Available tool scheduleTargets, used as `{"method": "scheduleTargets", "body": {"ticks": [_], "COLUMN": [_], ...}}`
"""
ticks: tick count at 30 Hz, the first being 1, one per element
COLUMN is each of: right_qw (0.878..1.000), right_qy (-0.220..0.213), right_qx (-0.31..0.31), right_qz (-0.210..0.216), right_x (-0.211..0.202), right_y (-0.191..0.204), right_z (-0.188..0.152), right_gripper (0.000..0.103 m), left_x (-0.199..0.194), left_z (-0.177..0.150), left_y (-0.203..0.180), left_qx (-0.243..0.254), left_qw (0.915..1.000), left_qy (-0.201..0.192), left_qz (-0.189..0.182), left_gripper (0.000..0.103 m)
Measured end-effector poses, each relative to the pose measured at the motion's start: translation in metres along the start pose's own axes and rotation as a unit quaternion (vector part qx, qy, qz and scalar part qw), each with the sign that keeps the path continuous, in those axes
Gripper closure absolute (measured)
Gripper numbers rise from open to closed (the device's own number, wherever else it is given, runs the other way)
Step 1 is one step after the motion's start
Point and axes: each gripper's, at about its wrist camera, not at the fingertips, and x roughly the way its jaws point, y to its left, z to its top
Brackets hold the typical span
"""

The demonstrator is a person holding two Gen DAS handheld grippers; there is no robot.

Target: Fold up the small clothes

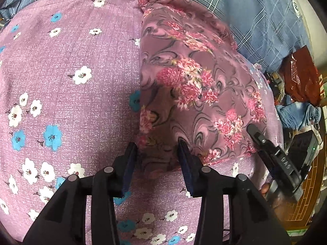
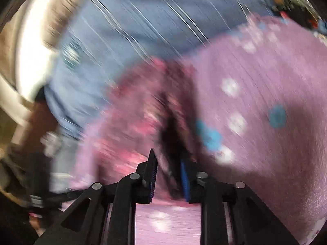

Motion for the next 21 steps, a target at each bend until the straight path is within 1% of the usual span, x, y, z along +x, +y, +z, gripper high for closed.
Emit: {"method": "scheduleTargets", "body": {"ticks": [3,6,7,8,10,12,15,16,18,19,21], "right_qw": [0.999,0.998,0.997,0.996,0.994,0.995,0.997,0.997,0.996,0.995,0.993], "right_qy": [-0.002,-0.022,-0.025,-0.025,-0.023,-0.022,-0.016,-0.01,0.004,0.015,0.023], "right_qx": [0.031,0.035,0.043,0.052,0.066,0.073,0.072,0.075,0.088,0.098,0.114], "right_qz": [0.028,0.045,0.059,0.071,0.082,0.07,0.038,0.032,0.024,0.025,0.029], "right_x": [-0.01,-0.02,-0.022,-0.022,-0.019,-0.013,0.002,0.009,0.024,0.033,0.049], "right_y": [-0.003,0.0,-0.001,-0.001,-0.002,-0.003,-0.006,-0.009,-0.017,-0.021,-0.026], "right_z": [0.009,0.023,0.029,0.035,0.047,0.06,0.079,0.084,0.095,0.102,0.112], "right_gripper": [0.081,0.072,0.065,0.061,0.058,0.055,0.049,0.047,0.047,0.047,0.047], "left_x": [0.001,0.003,0.001,0.0,0.0,-0.002,-0.006,-0.009,-0.015,-0.016,-0.014], "left_z": [0.003,0.003,0.002,0.002,0.004,0.007,0.019,0.024,0.042,0.053,0.074], "left_y": [-0.003,-0.008,-0.01,-0.011,-0.012,-0.013,-0.013,-0.012,-0.007,-0.004,0.001], "left_qx": [0.004,0.012,0.014,0.015,0.016,0.018,0.024,0.025,0.022,0.017,0.004], "left_qw": [1.0,0.9999,0.9998,0.9998,0.9997,0.9996,0.9995,0.9993,0.9988,0.9985,0.9982], "left_qy": [0.001,-0.002,-0.003,-0.005,-0.009,-0.013,-0.021,-0.025,-0.044,-0.053,-0.06], "left_qz": [0.005,0.011,0.012,0.013,0.015,0.016,0.01,0.005,-0.003,-0.005,-0.004], "left_gripper": [0.06,0.059,0.058,0.055,0.053,0.052,0.052,0.05,0.043,0.036,0.034]}}
